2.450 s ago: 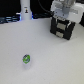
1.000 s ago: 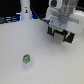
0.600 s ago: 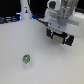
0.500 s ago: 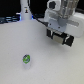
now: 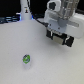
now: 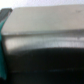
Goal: Open the kcup holder, insert the kcup into the holder, and close the kcup holder
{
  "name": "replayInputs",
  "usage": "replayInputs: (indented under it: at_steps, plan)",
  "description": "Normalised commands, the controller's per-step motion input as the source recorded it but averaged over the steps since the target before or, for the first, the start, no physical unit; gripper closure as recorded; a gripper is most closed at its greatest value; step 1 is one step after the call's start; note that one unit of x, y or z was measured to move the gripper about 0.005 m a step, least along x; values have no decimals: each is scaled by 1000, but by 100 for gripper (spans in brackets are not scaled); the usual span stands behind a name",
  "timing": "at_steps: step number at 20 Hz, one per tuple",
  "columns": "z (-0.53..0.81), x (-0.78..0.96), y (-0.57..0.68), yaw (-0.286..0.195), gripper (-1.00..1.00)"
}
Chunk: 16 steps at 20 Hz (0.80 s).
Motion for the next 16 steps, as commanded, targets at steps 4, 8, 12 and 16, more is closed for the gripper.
replayInputs:
  at_steps: [4, 8, 12, 16]
  plan:
    - [73, 677, -328, -49, 100]
    - [197, 385, -330, -97, -100]
    - [234, 287, -627, -168, -100]
    - [144, 236, -681, -191, -100]
